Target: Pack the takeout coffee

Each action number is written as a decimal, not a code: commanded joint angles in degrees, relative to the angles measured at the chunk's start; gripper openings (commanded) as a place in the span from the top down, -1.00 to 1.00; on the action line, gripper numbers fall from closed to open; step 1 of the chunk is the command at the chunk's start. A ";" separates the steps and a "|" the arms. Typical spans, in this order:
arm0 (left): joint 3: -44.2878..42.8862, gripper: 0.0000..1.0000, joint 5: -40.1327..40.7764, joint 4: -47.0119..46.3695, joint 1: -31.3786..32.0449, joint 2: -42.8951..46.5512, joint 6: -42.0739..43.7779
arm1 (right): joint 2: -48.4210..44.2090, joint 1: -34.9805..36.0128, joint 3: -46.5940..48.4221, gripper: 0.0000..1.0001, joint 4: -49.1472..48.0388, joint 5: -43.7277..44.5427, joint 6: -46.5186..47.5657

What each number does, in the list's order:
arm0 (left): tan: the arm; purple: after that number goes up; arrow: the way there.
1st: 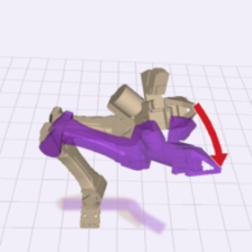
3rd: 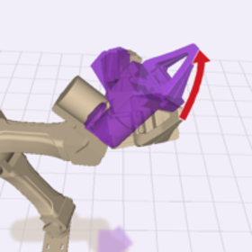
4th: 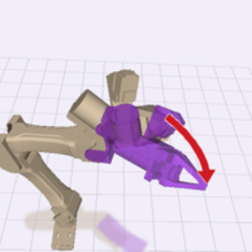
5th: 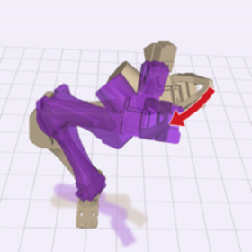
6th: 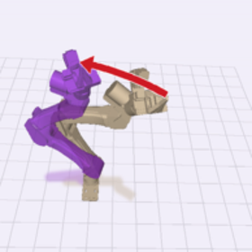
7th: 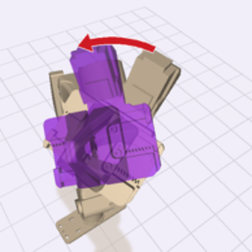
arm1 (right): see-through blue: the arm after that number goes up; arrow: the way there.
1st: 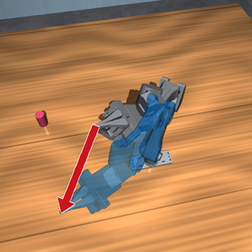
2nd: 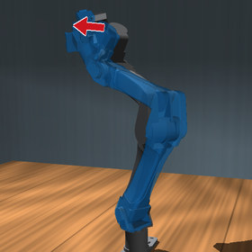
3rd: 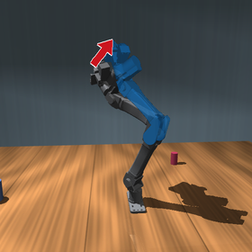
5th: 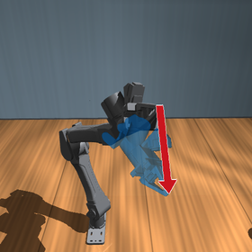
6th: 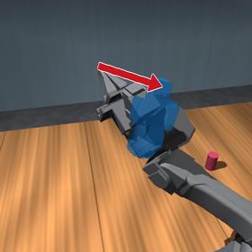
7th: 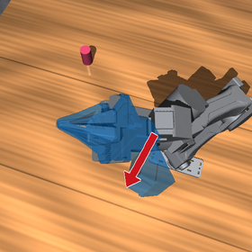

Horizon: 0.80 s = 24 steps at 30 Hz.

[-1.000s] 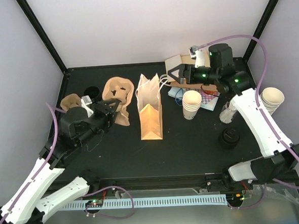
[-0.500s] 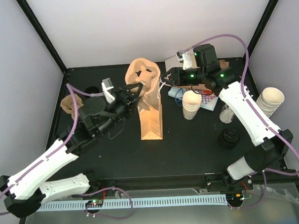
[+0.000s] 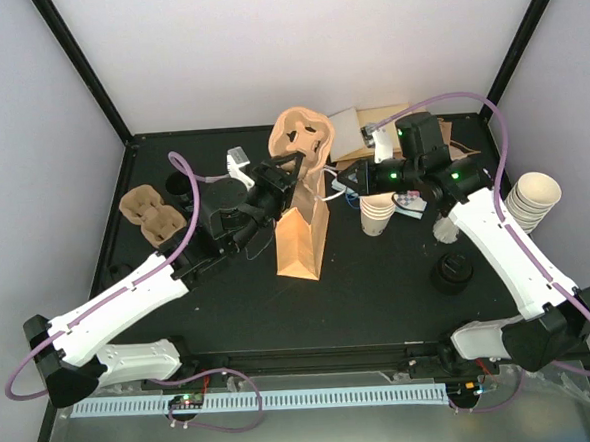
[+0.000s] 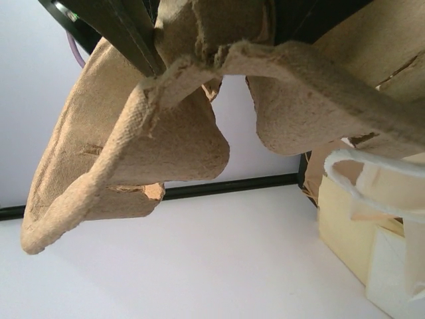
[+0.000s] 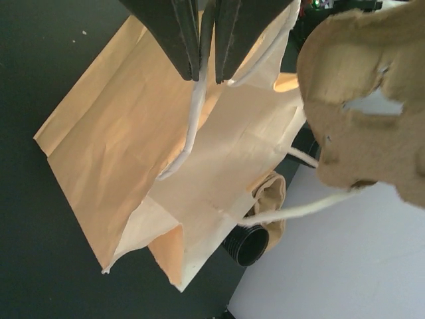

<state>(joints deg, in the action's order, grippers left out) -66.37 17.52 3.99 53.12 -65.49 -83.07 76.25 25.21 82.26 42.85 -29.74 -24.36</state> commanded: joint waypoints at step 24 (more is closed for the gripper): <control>4.99 0.26 0.64 11.06 0.81 0.18 -6.98 | -7.37 0.02 -2.61 0.70 6.73 7.80 7.14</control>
<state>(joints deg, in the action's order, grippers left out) -63.09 19.03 11.75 53.34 -67.83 -88.01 70.76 25.21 80.07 46.94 -26.28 -20.23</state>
